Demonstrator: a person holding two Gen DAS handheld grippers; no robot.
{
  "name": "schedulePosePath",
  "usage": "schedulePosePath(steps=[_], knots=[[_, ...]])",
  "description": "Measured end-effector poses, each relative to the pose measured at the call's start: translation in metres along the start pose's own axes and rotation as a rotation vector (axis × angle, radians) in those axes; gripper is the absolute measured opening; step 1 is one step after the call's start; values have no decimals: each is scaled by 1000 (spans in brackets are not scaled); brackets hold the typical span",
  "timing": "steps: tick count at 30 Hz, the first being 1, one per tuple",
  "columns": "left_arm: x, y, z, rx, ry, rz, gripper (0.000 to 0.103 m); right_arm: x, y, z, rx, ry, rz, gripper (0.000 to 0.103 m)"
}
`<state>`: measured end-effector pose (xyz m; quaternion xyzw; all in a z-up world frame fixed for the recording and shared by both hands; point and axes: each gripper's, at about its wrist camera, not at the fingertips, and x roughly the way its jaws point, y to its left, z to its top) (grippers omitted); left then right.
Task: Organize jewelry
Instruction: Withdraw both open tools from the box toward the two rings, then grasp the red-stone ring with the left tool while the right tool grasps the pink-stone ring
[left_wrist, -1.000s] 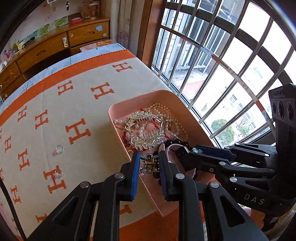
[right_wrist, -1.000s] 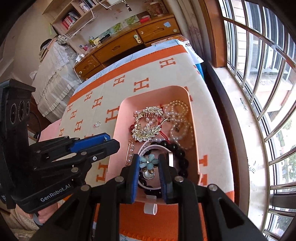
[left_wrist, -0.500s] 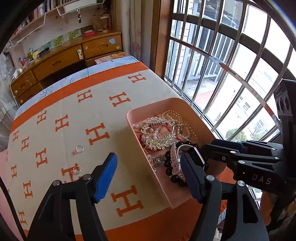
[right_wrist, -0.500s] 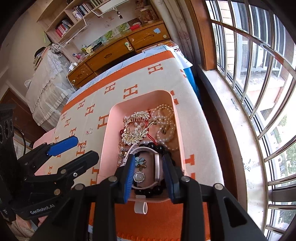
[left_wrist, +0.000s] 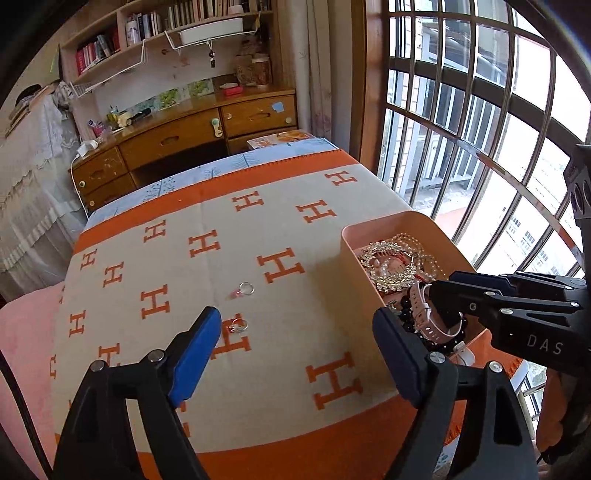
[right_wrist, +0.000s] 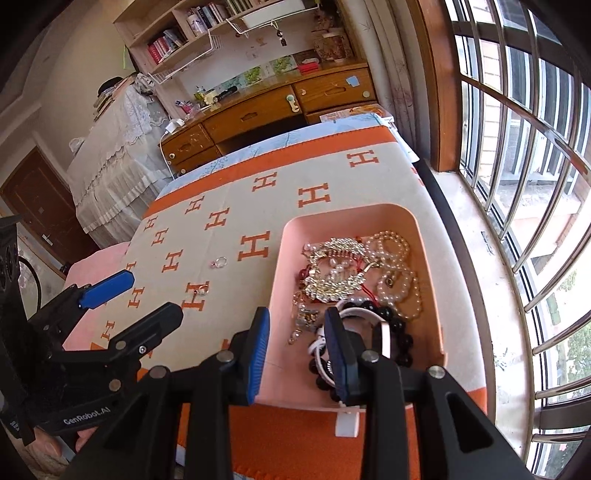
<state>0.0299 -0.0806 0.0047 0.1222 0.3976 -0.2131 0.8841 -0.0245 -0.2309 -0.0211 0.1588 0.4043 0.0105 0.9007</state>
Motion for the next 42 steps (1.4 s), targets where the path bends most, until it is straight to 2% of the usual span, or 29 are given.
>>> schedulePosePath(steps=[9,21,28,33,42], knots=[[-6,44,-14,-57,-15,33,83,16,52,9,-77,2,40,31],[9,102,-39,-125,16,62,83,66,102,13,-92,79,35,31],[27,131,-54,-137,63,45,83,108,100,9,6,155,24,31],[42,155,-63,-183,101,31,83,131,93,4,68,206,22,31],[49,170,-68,-225,110,5,83,151,99,16,76,188,5,31]])
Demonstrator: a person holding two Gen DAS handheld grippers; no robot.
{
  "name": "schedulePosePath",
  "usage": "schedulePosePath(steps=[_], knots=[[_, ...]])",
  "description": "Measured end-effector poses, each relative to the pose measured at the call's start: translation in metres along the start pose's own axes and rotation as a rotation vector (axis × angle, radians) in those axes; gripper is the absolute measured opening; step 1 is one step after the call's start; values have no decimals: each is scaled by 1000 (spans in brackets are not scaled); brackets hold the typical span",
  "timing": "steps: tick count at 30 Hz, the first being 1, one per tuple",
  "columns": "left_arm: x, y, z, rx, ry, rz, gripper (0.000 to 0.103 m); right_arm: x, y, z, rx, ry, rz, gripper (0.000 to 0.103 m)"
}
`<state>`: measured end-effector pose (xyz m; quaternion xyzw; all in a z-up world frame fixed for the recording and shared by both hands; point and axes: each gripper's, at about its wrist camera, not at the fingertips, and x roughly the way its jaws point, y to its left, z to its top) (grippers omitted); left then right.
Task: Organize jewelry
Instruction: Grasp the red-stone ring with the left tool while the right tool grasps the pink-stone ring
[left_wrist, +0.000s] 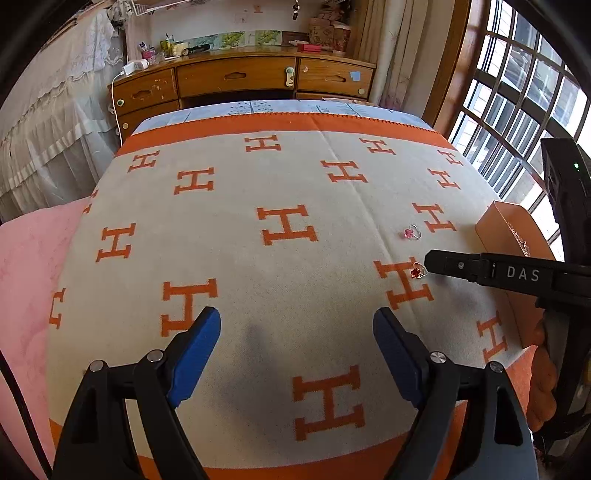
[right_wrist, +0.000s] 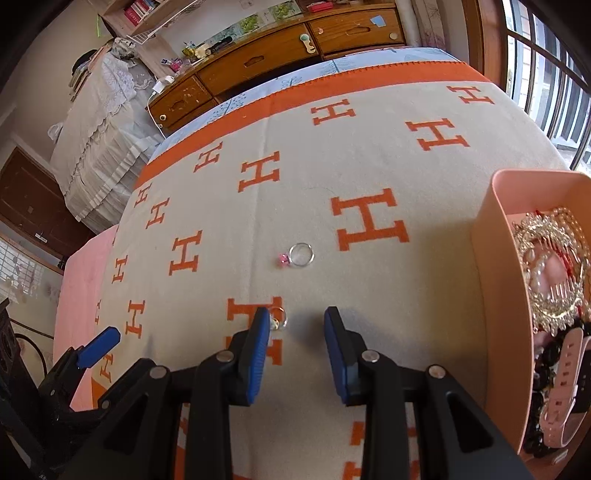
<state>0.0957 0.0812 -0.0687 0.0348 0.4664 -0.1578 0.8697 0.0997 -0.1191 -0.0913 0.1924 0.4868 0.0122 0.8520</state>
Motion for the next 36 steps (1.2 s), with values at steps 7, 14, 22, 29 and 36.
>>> schedulePosePath(steps=[7,14,22,29,36], knots=[[4,-2,1,6,8,-12,83,15,12,19,-7,-27,9,31],[7,6,2,-29,14,-37,83,23,15,32,2,-46,18,31],[10,13,0,-45,15,-41,83,28,36,27,-152,-105,-119,30],[10,15,-3,-51,18,-45,83,30,45,20,-255,-118,-193,28],[11,10,-4,-44,20,-51,83,29,47,14,-317,-141,-249,13]])
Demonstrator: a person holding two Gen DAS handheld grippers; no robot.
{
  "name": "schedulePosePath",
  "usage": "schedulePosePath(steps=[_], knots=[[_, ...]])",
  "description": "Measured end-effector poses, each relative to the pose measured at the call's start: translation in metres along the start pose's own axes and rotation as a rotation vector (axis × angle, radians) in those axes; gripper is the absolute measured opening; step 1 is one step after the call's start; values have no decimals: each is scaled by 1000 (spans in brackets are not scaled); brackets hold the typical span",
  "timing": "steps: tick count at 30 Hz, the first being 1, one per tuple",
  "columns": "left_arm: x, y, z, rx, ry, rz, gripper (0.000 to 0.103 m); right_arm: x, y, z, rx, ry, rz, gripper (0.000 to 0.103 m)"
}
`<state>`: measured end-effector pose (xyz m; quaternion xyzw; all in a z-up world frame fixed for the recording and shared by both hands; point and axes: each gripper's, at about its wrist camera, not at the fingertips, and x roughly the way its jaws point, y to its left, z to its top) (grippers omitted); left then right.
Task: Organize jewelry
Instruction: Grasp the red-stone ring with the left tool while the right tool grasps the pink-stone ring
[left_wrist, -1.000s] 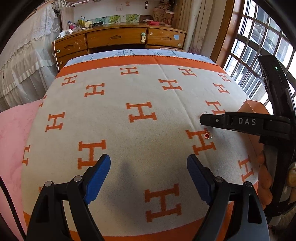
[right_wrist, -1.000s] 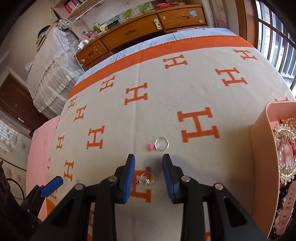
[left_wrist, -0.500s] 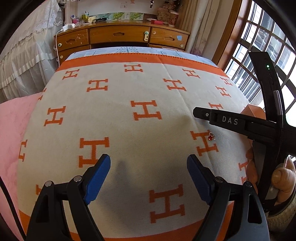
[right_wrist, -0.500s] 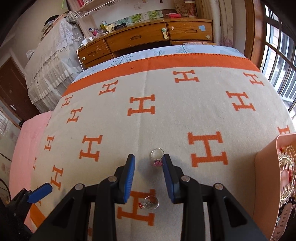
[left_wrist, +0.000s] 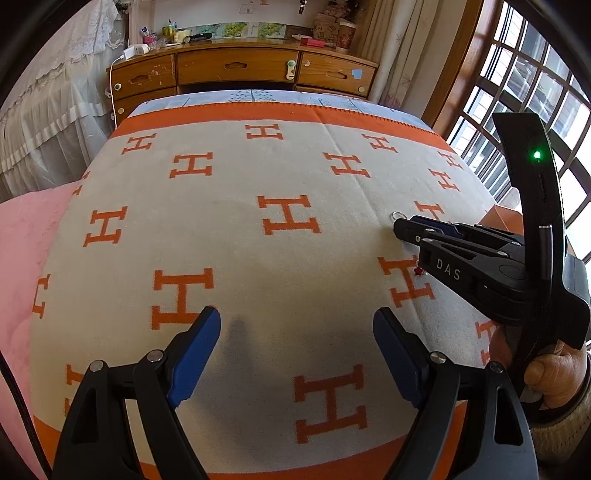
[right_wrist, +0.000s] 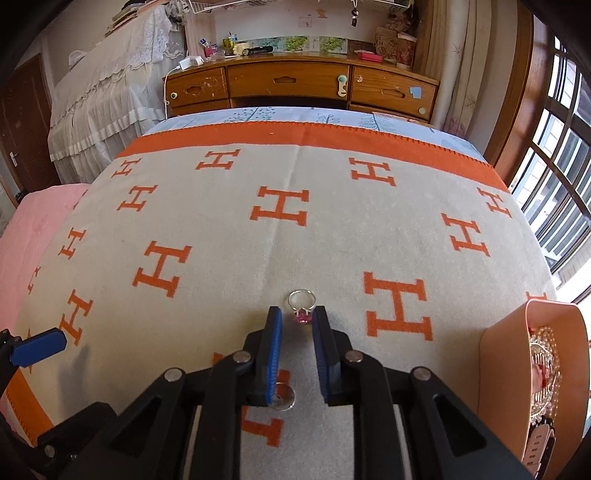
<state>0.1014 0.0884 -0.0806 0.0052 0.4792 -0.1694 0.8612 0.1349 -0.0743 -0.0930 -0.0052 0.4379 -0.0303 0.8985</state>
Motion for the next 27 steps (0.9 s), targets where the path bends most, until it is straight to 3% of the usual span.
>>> schedulePosePath(steps=[6,10,19,20,24,27], knots=[[-1,-6,2,8,0,1,83,-1,-8,0,21,1,34,9],[1,-21,6,49,-5,-24,83,-10,-29,-2,116,22,113,9],[25,-78,17,308,-11,-103,82,-47,-74,-23,222,14,226,9],[27,-81,18,329,-10,-106,79,-51,-77,-25,226,9,234,9],[41,-88,24,379,45,-119,49,-64,-86,-31,237,-13,266,10],[48,-91,25,409,63,-98,46,-72,-92,-33,245,-34,284,10]])
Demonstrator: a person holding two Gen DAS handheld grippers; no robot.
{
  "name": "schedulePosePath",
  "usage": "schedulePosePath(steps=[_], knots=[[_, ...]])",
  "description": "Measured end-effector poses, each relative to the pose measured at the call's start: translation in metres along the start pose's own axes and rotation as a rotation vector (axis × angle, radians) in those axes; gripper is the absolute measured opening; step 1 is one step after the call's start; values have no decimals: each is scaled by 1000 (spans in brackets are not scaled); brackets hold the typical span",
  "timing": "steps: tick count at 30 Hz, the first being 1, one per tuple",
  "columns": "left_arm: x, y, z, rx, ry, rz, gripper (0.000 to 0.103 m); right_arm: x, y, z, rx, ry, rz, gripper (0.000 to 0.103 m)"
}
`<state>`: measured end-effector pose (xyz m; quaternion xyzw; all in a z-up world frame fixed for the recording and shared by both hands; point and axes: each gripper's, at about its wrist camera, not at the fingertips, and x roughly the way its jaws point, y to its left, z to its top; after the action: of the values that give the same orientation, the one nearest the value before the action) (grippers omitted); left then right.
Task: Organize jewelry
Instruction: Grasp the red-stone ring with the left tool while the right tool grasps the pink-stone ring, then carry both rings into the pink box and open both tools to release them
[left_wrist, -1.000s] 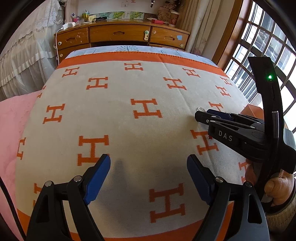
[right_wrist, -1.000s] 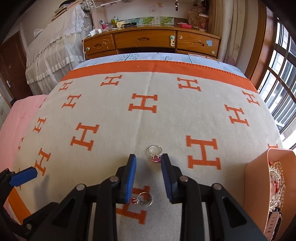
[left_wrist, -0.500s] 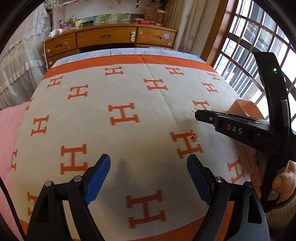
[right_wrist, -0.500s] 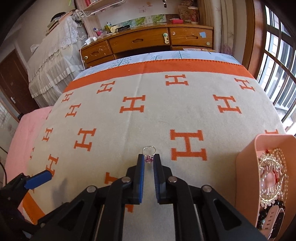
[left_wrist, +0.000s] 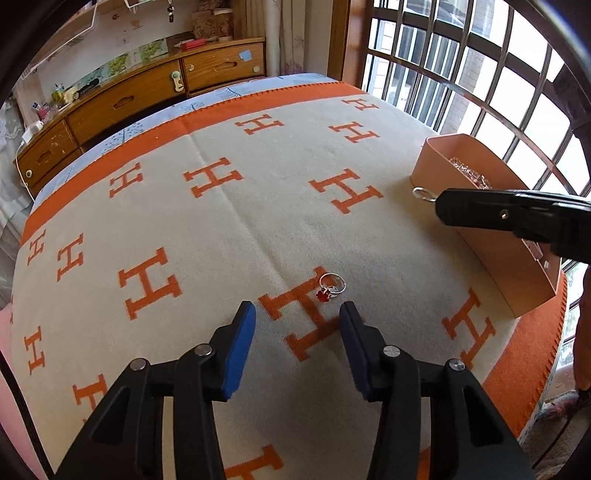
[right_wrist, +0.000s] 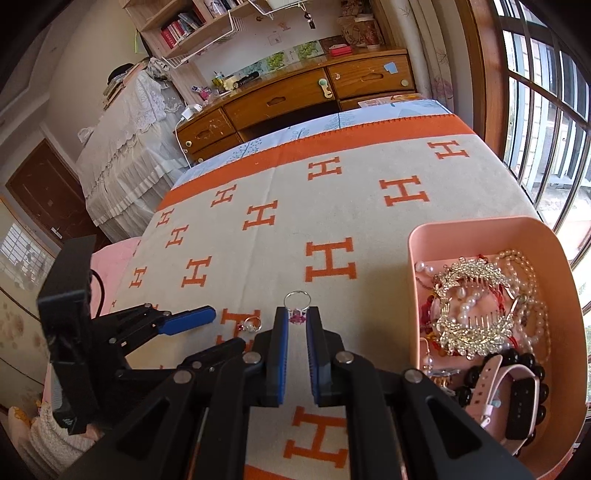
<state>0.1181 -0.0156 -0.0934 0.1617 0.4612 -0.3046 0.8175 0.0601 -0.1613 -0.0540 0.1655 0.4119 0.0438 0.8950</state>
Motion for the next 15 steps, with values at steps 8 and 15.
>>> schedulePosePath(steps=[8,15], knots=[[5,-7,9,74,8,-24,29,-11,-15,-2,20,-18,30,10],[4,-15,11,123,13,-28,7,-24,-27,-4,40,-44,35,10]])
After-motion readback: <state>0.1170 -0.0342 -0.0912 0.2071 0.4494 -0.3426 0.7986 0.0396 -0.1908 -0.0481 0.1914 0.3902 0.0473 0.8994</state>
